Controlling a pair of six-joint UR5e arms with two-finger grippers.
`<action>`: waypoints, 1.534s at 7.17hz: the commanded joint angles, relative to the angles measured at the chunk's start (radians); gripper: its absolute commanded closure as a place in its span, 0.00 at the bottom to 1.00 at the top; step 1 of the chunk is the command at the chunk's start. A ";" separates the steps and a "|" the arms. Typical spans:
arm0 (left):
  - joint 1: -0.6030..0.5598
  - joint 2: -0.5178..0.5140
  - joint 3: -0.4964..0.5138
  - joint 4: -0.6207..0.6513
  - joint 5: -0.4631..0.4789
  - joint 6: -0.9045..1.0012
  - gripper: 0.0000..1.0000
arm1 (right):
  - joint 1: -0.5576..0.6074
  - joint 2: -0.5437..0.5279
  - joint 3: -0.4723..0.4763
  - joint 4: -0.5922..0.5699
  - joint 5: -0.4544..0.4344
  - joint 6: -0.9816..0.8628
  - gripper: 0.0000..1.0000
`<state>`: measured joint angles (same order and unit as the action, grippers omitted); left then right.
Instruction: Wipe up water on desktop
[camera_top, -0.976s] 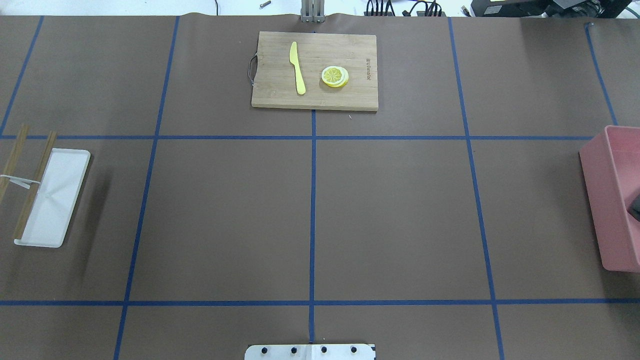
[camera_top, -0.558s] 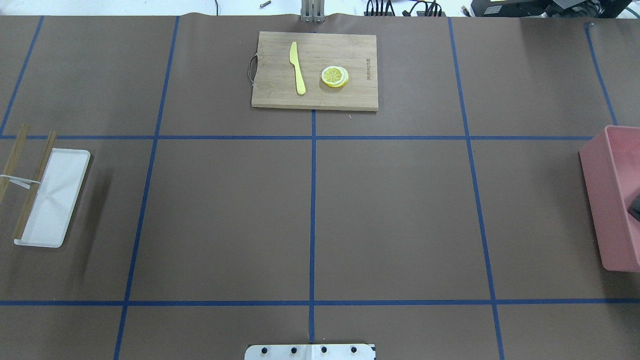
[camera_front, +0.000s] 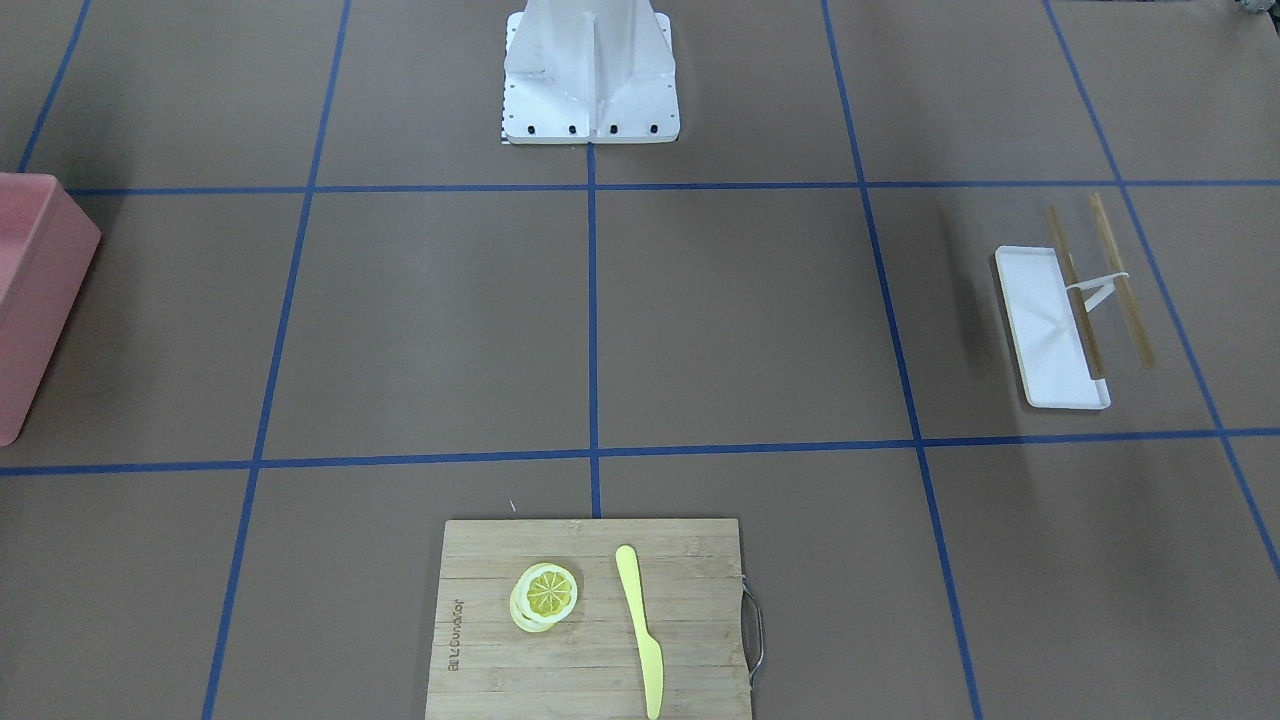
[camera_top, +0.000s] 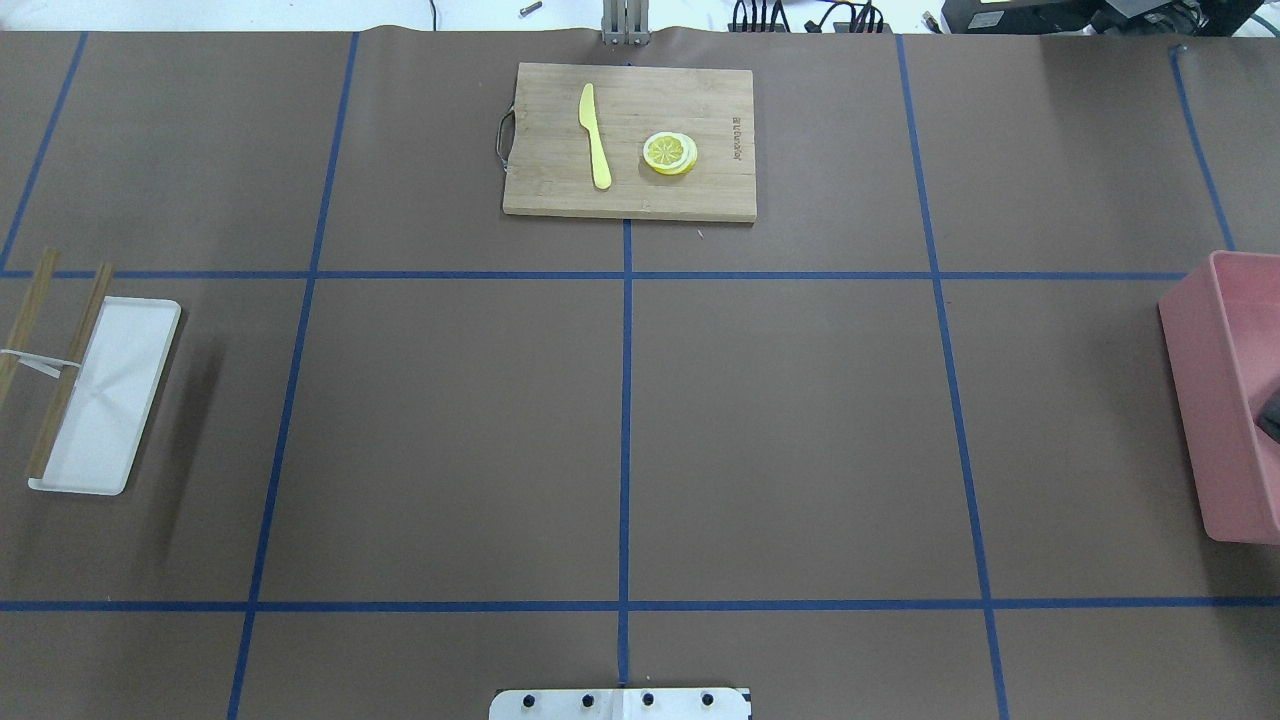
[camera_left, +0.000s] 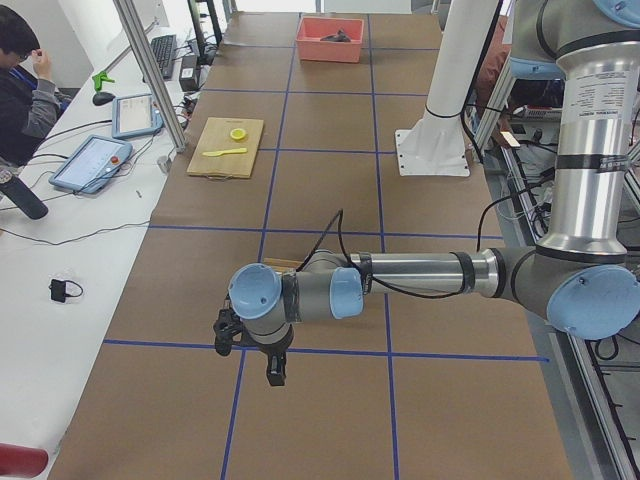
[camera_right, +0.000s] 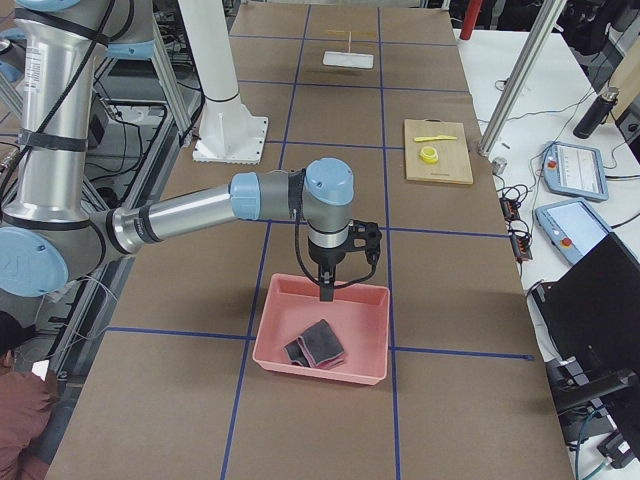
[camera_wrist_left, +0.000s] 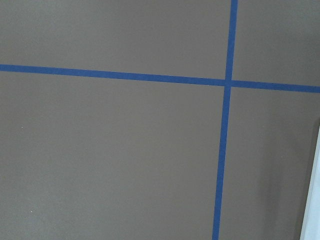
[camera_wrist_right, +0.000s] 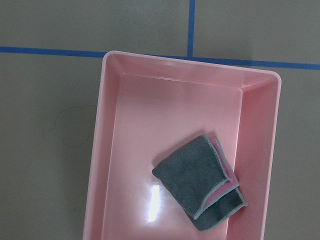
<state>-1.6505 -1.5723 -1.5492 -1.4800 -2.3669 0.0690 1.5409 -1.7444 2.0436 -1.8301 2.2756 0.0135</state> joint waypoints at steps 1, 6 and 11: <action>0.000 0.000 0.001 0.000 0.000 0.000 0.01 | -0.004 0.002 0.001 0.000 -0.001 0.000 0.00; 0.000 -0.002 0.001 0.000 0.000 -0.002 0.01 | -0.007 0.003 0.017 -0.001 -0.001 0.000 0.00; 0.000 0.002 0.000 0.001 0.000 0.000 0.01 | -0.008 0.003 0.030 -0.001 -0.001 -0.001 0.00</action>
